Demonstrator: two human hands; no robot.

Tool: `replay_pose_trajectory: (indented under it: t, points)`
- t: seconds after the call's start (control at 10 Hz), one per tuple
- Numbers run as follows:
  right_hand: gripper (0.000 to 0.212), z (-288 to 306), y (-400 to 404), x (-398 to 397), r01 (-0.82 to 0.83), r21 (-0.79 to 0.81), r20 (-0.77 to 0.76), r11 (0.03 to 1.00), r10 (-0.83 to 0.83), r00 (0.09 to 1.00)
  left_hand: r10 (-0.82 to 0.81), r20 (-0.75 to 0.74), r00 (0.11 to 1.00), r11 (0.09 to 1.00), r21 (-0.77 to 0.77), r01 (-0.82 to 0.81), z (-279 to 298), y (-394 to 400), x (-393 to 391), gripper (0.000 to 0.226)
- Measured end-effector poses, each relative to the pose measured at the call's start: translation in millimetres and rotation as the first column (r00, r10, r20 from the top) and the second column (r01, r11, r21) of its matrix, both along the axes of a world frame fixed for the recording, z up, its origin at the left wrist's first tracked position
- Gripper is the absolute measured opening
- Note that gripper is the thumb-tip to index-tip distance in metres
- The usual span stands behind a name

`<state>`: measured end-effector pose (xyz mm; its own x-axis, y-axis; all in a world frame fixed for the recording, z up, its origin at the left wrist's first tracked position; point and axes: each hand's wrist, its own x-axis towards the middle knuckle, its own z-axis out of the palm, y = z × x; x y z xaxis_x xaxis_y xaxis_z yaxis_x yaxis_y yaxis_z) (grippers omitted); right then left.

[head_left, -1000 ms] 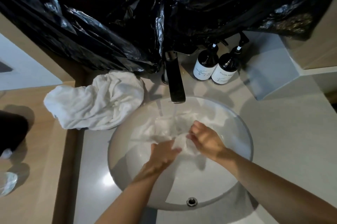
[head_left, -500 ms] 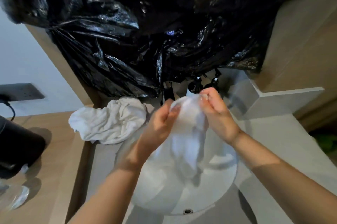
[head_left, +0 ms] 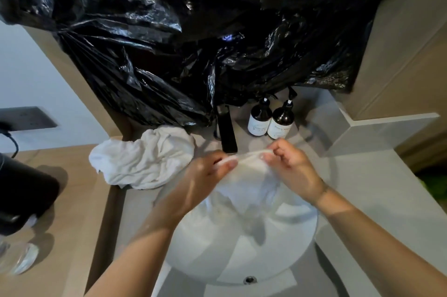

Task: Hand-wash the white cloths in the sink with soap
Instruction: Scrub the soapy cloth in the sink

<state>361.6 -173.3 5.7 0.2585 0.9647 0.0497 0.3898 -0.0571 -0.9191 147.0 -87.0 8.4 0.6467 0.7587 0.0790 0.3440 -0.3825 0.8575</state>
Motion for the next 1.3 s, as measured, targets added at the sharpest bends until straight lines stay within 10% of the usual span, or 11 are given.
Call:
replay_pose_trajectory:
  t: [0.3,0.4,0.6,0.7,0.9,1.1,1.3]
  points:
    - [0.037,-168.1,-4.6,-19.5,0.025,-0.281,0.582,0.959,0.15,0.799,0.192,-0.43,0.882,0.955,0.288,-0.068,-176.8,-4.6,11.6,0.041]
    - [0.043,-212.5,-2.9,-41.5,0.141,-0.36,0.651,0.922,0.14,0.746,0.187,-0.507,0.842,0.956,0.29,-0.038,-209.3,-14.2,26.5,0.011]
    - [0.03,-243.5,9.9,-62.7,0.191,-0.465,0.694,0.864,0.222,0.685,0.182,-0.661,0.728,0.978,0.043,-0.205,-244.2,-23.5,44.1,0.024]
    - [0.034,-247.4,36.9,-57.5,0.243,-0.509,0.653,0.826,0.186,0.734,0.364,-0.572,0.735,0.821,-0.177,-0.543,-256.1,-6.4,59.4,0.027]
    - [0.035,-232.3,55.2,-28.8,0.119,-0.587,0.459,0.801,0.208,0.864,0.184,-0.643,0.744,0.793,-0.35,-0.499,-228.7,10.3,66.0,0.023]
    - [0.052,-205.6,21.3,-21.2,0.182,-0.294,0.159,0.938,-0.14,0.977,0.363,-0.249,0.898,0.679,-0.59,-0.438,-196.5,10.5,36.3,0.032]
    - [0.029,-124.4,-2.2,-28.8,0.208,-0.17,-0.116,0.963,-0.23,0.966,0.25,-0.009,0.968,0.851,-0.474,-0.224,-118.1,-9.7,34.1,0.042]
